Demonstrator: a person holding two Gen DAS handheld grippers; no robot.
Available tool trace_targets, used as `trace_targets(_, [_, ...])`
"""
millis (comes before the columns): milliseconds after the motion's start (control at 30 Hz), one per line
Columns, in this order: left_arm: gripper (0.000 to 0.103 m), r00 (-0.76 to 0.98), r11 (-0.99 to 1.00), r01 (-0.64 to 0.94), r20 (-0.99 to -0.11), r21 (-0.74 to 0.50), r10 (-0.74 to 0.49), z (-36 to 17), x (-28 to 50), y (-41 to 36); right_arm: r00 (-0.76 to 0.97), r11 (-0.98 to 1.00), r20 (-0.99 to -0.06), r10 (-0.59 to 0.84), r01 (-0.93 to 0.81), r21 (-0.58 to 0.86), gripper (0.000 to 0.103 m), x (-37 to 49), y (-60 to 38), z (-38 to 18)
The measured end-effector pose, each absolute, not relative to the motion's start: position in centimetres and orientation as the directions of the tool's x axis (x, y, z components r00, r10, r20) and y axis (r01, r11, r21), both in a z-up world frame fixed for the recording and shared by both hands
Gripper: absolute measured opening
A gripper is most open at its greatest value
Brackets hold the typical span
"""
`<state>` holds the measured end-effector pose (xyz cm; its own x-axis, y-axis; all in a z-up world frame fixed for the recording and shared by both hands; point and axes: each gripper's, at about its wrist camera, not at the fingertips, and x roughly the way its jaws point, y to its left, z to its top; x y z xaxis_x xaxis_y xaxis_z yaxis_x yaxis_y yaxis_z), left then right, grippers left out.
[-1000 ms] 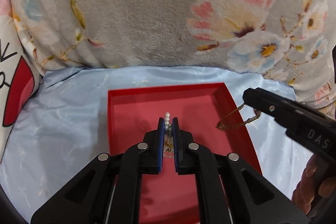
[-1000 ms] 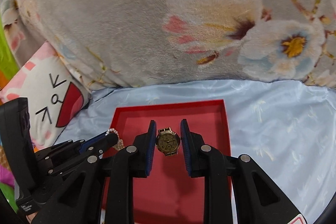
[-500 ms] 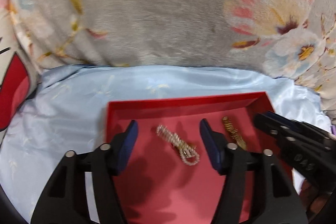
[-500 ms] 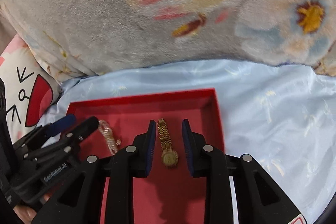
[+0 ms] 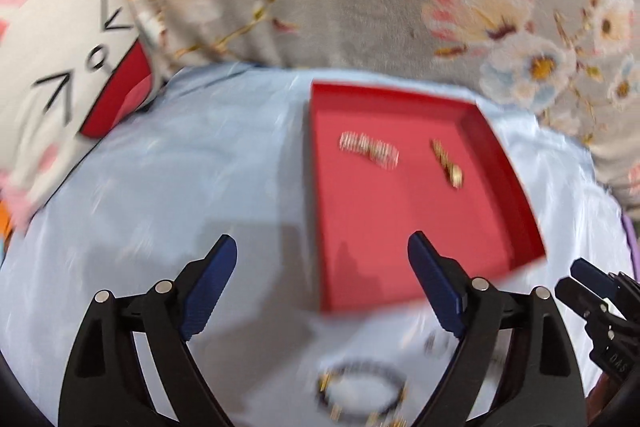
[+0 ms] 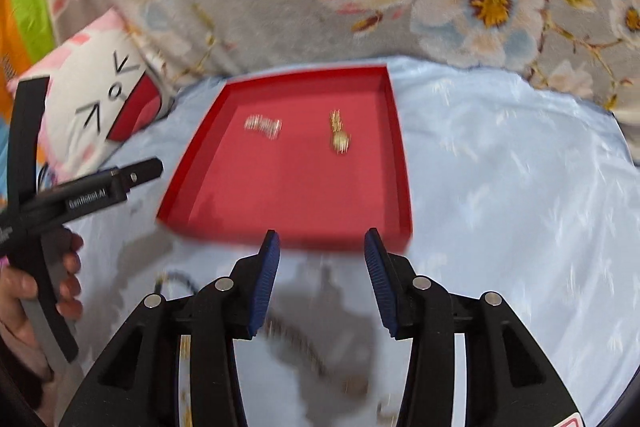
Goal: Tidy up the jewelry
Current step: 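Open both tools to drop the items into the red box, then withdraw, then grasp the gold twisted bangle with the left tool while the right tool grasps the silver watch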
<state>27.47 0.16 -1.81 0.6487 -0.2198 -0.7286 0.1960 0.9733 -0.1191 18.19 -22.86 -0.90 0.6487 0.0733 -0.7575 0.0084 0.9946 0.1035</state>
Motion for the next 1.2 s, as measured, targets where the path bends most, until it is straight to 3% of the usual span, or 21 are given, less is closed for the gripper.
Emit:
trace_targets(300, [0.085,0.584,0.975,0.178,-0.783,-0.134,-0.214,-5.7,17.1,2.3,0.547,0.991,-0.833,0.088,0.033,0.127,0.044,8.8,-21.4,-5.2])
trace_targets(733, [0.085,0.498,0.899,0.417,-0.795,-0.130,-0.346,-7.3,8.5,-4.8,0.540,0.983,-0.841,0.040,0.131,0.130,0.044,4.8,-23.7,-5.3])
trace_targets(900, [0.086,0.478,0.893,0.438,-0.815,-0.102,-0.328,-9.0,7.9,-7.2,0.544,0.980,-0.839,0.027,0.152,0.130,0.044,4.6,-24.6,-4.9])
trace_targets(1100, [0.071,0.511,0.899,0.435,-0.807,-0.056,-0.298,-9.4,8.0,-7.7,0.546,0.980,-0.837,0.039,0.144,0.139,0.044,4.8,-24.6,-5.0])
trace_targets(1200, [0.056,0.519,0.898,0.437,-0.801,-0.050,-0.298,-9.3,8.0,-7.5,0.548,0.981,-0.835,0.042,0.137,0.139,0.044,5.0,-24.4,-5.0])
